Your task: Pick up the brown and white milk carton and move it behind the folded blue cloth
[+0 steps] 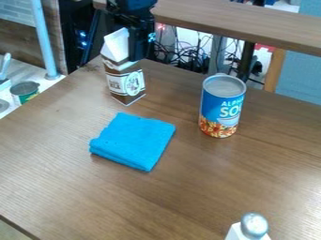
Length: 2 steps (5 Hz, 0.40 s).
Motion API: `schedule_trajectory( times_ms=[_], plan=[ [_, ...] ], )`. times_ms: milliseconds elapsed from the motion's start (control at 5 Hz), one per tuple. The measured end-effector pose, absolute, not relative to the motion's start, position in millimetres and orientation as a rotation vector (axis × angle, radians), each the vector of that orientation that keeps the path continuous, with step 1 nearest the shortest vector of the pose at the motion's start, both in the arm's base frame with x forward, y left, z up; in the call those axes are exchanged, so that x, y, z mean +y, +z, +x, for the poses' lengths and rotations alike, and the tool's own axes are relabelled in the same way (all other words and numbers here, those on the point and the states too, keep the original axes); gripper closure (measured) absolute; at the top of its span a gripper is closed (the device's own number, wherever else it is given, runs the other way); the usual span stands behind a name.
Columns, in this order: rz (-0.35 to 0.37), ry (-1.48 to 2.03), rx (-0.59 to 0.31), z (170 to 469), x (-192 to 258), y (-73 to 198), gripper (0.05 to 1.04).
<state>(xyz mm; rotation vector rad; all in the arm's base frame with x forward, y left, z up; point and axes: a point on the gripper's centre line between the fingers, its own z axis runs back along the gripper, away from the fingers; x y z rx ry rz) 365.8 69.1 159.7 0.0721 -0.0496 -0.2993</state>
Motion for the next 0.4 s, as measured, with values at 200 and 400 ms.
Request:
schedule_trajectory(
  times_ms=[200,400],
  plan=[
    [0.130,-0.287,-0.057,384.8,83.2,156.2,0.266],
    [0.195,-0.255,-0.050,391.5,102.6,141.4,0.266]
  ],
)
